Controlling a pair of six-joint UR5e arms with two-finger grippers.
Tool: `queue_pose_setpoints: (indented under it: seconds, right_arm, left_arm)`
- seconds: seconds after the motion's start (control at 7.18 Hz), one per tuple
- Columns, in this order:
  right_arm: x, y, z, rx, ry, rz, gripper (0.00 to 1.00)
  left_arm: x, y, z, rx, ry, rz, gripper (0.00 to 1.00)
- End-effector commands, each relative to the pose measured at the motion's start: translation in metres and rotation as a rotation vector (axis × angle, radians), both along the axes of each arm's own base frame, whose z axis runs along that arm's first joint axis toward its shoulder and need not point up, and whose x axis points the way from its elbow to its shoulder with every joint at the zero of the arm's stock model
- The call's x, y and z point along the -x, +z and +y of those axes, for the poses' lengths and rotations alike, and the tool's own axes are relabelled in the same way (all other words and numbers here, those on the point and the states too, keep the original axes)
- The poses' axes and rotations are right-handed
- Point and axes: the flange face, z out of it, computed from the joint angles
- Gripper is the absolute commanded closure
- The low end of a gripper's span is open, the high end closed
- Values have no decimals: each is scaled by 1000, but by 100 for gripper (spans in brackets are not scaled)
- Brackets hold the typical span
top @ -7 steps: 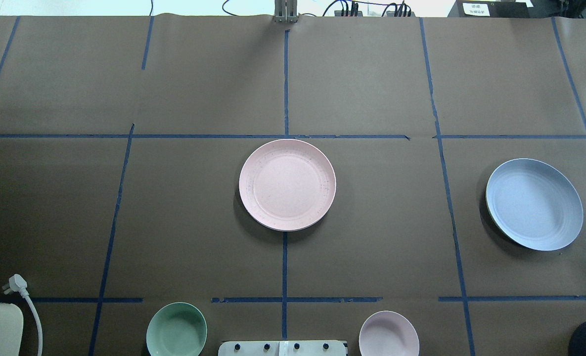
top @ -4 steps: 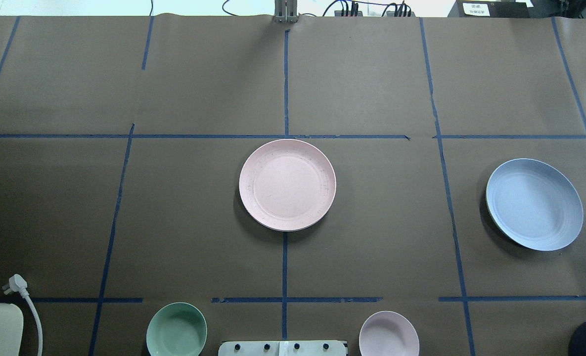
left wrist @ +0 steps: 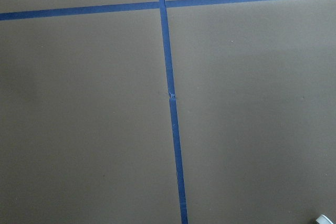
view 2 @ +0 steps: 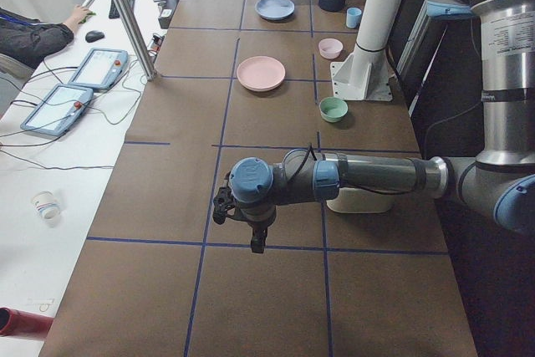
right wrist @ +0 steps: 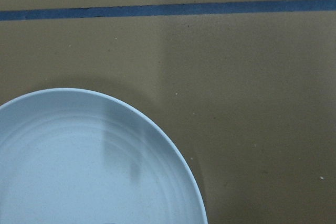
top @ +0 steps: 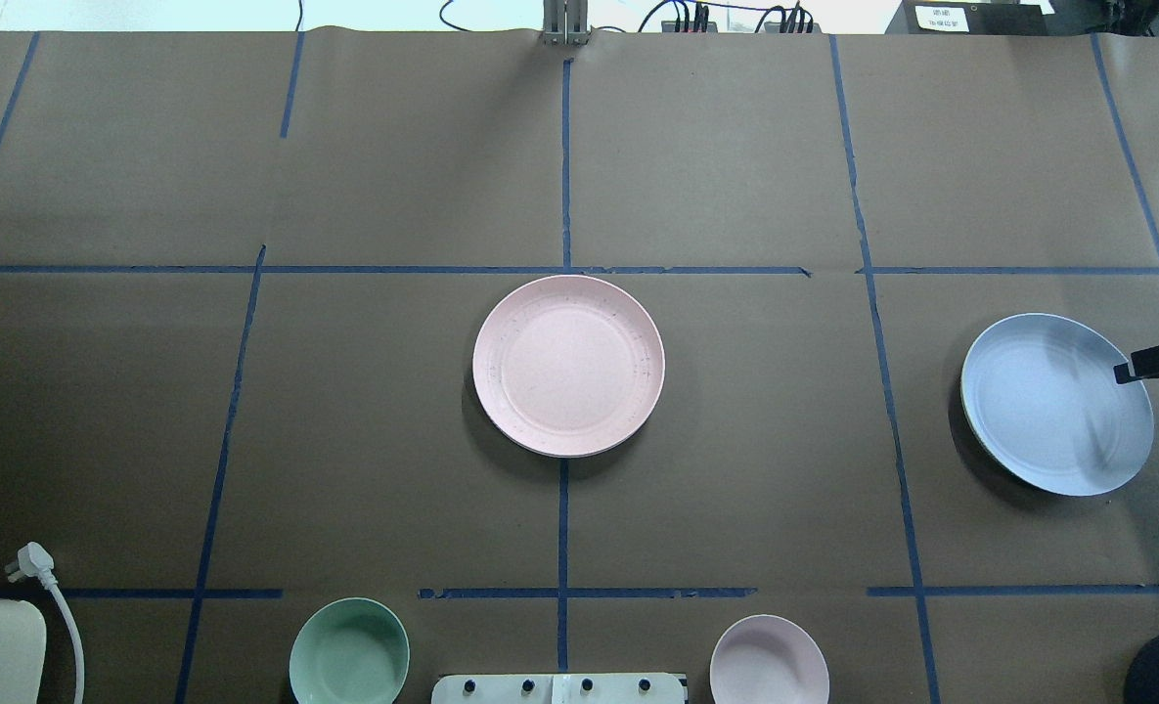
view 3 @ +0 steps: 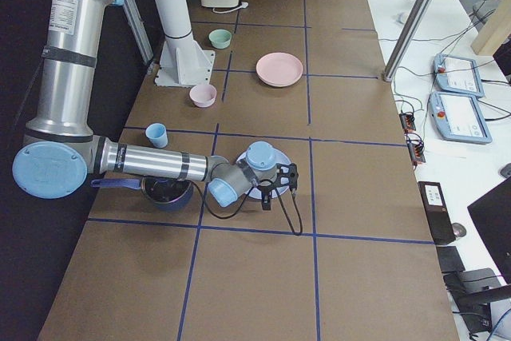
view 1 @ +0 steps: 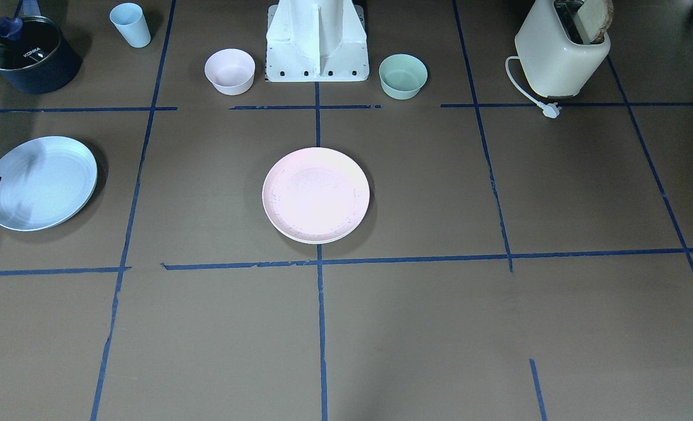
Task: Stack three plates with pink and blue
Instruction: 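Grasp the light blue plate rim with the right gripper and lift it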
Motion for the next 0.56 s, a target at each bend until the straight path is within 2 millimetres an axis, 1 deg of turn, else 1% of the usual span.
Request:
queue_pose_setpoints:
  seconds: [0.0, 0.14, 0.28, 0.42]
  right_arm:
    - [13, 14, 8, 12, -10, -11, 31]
    - [13, 12, 8, 2, -13, -13, 77]
    - [12, 13, 9, 4, -13, -11, 91]
    - [11, 14, 10, 7, -11, -13, 100]
  left_arm:
    - [0, 0, 0, 0, 0, 2, 0]
    - [0, 0, 0, 0, 0, 0, 0]
    - [0, 1, 1, 0, 1, 0, 0]
    - [0, 1, 3, 2, 1, 0, 0]
